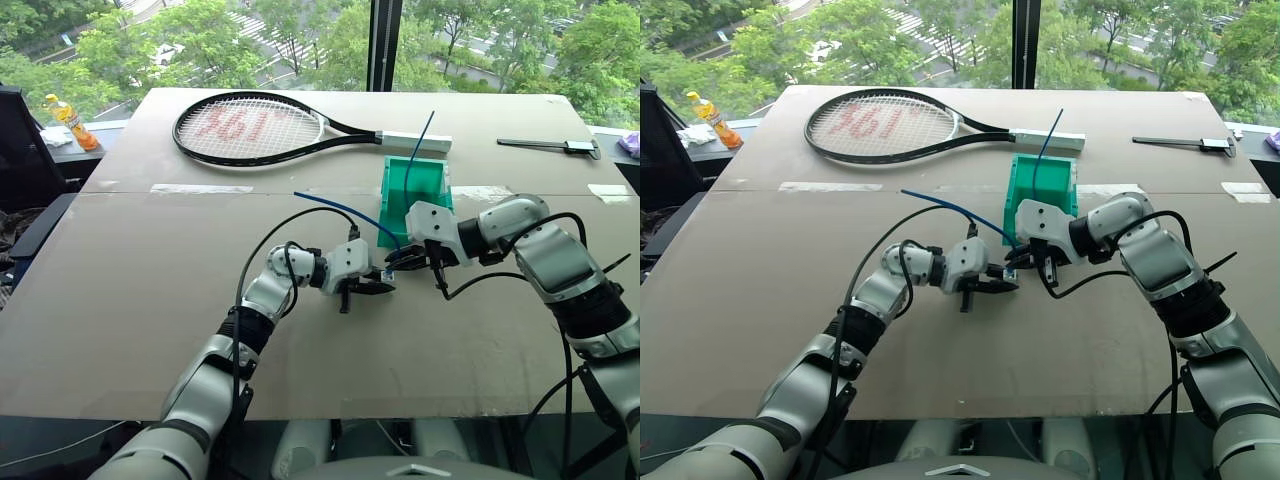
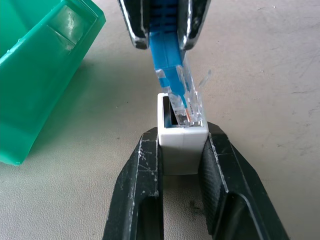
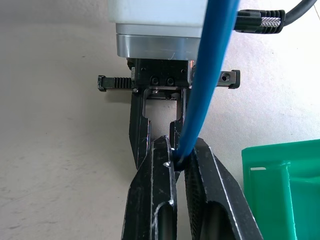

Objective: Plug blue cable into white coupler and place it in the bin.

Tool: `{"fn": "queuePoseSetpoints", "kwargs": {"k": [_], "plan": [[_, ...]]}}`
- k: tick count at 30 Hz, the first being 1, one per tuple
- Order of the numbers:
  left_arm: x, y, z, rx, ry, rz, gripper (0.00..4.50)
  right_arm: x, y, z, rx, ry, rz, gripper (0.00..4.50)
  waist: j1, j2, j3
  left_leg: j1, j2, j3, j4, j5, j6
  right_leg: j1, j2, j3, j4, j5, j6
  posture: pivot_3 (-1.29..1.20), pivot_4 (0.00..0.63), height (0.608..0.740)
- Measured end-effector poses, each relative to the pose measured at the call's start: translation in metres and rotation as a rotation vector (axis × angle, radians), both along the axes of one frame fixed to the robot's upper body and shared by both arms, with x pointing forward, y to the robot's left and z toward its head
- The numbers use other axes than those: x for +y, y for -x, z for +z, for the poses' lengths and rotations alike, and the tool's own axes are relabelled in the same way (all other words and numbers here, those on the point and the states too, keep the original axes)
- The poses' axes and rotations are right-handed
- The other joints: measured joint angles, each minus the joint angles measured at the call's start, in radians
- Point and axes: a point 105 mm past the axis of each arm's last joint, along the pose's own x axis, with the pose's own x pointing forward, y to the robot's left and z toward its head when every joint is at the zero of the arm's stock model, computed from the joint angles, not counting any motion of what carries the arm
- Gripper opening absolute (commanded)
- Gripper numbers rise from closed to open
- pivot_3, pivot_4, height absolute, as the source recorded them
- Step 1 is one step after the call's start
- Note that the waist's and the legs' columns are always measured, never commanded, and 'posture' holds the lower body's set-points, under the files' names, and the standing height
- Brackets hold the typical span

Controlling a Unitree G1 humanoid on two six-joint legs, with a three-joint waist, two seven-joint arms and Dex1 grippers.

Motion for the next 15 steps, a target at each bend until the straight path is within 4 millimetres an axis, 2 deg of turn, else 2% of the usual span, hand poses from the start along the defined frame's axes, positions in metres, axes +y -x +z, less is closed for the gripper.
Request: {"fn": "queuePoseSetpoints", "kwargs": {"k": [15], "plan": [[-0.0007, 0.0004, -0.0003, 0.001, 0.001, -0.001, 0.37, 0.0038, 0.0059, 0.0017, 0.071, -0.032, -0.001, 0.0, 0.0, 0.0, 0.0, 0.0, 0.0, -0.001, 0.0, 0.0, 0.0, 0.0, -0.001, -0.001, 0.0, 0.0, 0.0, 0.0, 0.15, 0.74]]}}
